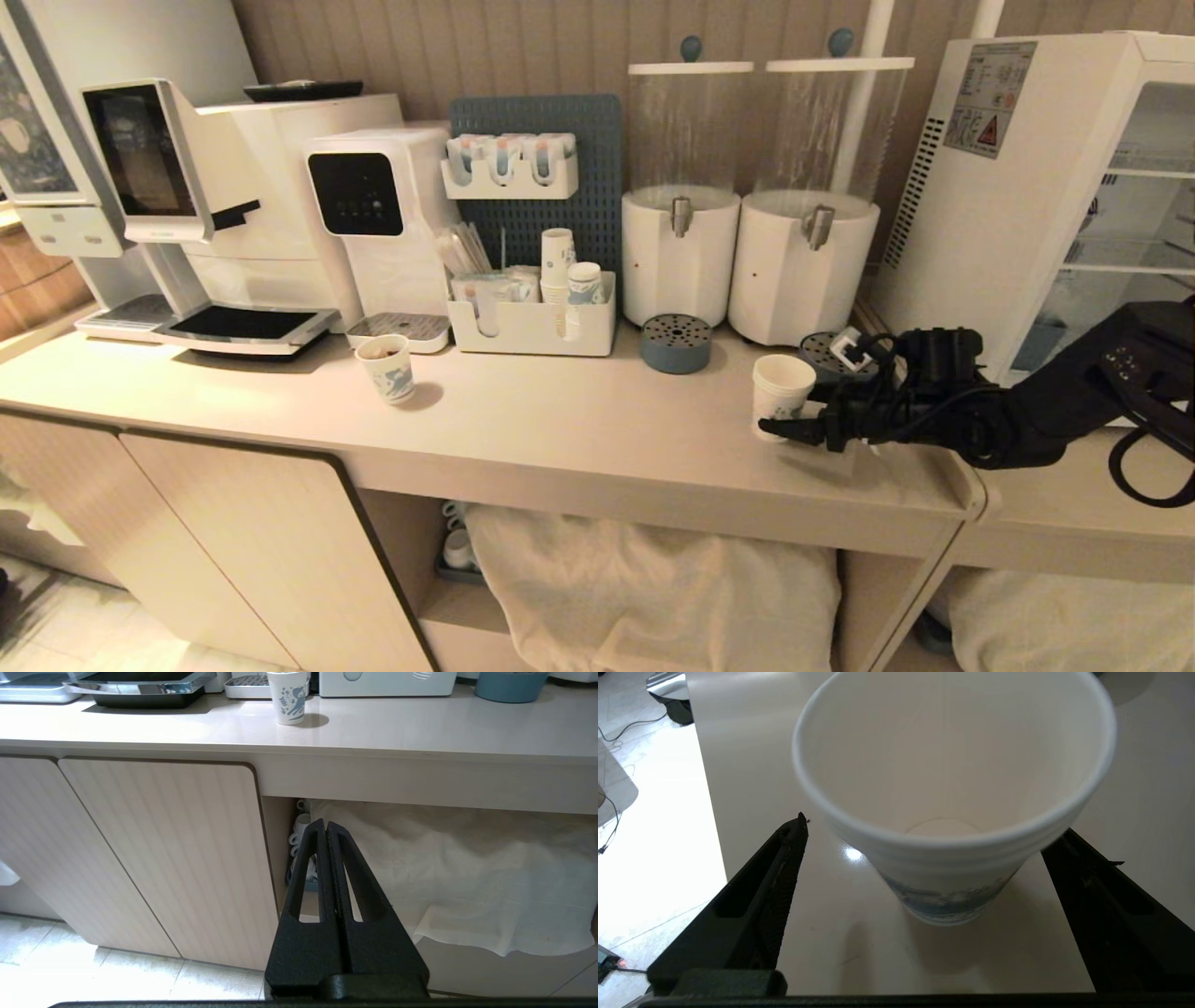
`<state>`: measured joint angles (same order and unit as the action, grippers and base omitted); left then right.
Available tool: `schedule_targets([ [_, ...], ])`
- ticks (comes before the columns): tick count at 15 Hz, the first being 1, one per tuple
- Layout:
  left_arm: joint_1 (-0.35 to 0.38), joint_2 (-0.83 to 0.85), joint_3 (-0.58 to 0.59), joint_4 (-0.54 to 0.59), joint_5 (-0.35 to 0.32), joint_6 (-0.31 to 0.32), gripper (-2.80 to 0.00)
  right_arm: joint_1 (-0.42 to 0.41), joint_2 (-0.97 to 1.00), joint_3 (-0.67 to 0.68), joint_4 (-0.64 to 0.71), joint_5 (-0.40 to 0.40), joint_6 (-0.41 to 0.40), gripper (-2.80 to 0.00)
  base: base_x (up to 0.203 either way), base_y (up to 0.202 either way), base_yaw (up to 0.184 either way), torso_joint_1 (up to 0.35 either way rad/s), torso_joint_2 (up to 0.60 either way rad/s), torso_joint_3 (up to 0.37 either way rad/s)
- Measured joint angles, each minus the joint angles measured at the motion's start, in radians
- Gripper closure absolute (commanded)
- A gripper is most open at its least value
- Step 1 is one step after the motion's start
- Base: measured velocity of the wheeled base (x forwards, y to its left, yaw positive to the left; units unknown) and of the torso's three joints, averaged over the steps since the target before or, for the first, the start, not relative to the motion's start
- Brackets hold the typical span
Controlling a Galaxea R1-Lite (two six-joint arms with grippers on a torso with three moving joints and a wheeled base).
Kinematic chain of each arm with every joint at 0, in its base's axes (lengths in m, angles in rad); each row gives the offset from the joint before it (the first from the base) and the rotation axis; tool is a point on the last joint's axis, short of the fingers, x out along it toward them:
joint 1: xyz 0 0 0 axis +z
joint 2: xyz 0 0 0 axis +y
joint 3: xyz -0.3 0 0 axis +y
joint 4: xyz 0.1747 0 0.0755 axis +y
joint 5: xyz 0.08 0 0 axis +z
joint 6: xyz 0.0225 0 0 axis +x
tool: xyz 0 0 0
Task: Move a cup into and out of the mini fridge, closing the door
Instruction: Put the paper cup in the freezer
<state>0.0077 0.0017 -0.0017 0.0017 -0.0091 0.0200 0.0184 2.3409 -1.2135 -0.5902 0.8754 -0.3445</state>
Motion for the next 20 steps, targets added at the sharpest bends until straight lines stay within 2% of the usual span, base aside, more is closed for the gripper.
schedule_targets([
  [1, 0.001, 0.0, 0.0, 0.0, 0.0, 0.0, 0.0, 0.004, 0.002, -0.016, 0.025, -0.002, 0.0, -2.8, 0.0, 0.0, 0.0, 0.0, 0.0, 0.0],
  [2, 0.001, 0.0, 0.0, -0.001, 0.0, -0.001, 0.0, 0.007, 0.003, -0.023, 0.032, -0.003, -0.001, 0.0, 0.0, 0.0, 0.0, 0.0, 0.0, 0.0],
  [8, 0.001, 0.0, 0.0, -0.001, 0.001, 0.0, 0.0, 0.005, -0.043, -0.022, 0.132, 0.0, 0.006, 0.0, 0.0, 0.0, 0.0, 0.0, 0.0, 0.0],
  [12, 0.001, 0.0, 0.0, -0.003, 0.003, -0.003, 0.0, -0.013, -0.162, 0.061, 0.167, 0.004, 0.007, 0.0, 0.0, 0.0, 0.0, 0.0, 0.0, 0.0],
  [16, 0.001, 0.0, 0.0, -0.003, 0.003, -0.01, 0.0, -0.049, -0.387, 0.229, 0.175, 0.004, 0.015, 0.0, 0.0, 0.0, 0.0, 0.0, 0.0, 0.0],
  [20, 0.001, 0.0, 0.0, -0.004, 0.003, -0.017, 0.0, -0.14, -0.717, 0.343, 0.273, -0.002, 0.106, 0.0, 0.0, 0.0, 0.0, 0.0, 0.0, 0.0],
])
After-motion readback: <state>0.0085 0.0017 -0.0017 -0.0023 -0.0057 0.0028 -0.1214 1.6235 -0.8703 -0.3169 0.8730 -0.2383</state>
